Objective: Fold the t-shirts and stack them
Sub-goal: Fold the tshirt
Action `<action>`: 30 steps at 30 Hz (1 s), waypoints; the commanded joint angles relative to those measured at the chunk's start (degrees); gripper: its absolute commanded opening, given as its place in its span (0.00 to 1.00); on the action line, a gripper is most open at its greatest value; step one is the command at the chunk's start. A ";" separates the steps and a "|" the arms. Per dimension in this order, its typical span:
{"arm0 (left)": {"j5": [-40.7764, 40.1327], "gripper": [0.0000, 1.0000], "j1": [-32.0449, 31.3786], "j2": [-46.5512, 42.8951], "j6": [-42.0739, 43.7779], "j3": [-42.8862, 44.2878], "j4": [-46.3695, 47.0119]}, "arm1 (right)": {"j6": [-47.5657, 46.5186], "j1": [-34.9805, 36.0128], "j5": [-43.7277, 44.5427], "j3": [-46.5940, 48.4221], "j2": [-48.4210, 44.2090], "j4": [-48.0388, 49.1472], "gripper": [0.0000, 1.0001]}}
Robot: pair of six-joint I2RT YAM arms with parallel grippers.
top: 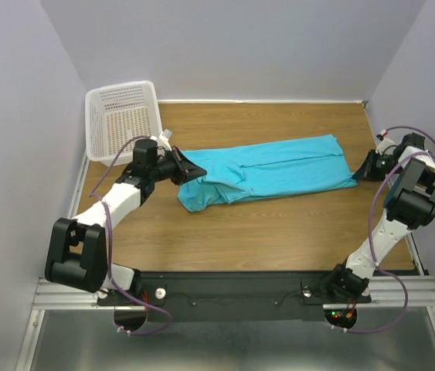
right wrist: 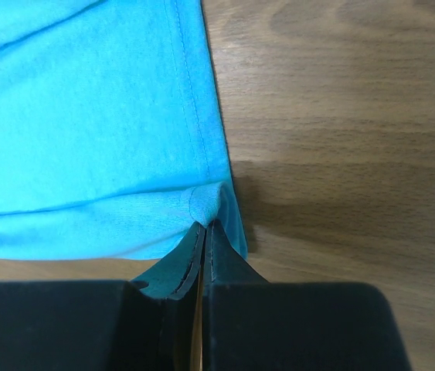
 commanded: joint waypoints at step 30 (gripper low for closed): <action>1.25 0.00 2.15 8.64 5.56 11.45 2.08 | 7.58 1.62 -7.82 10.00 7.21 0.86 0.01</action>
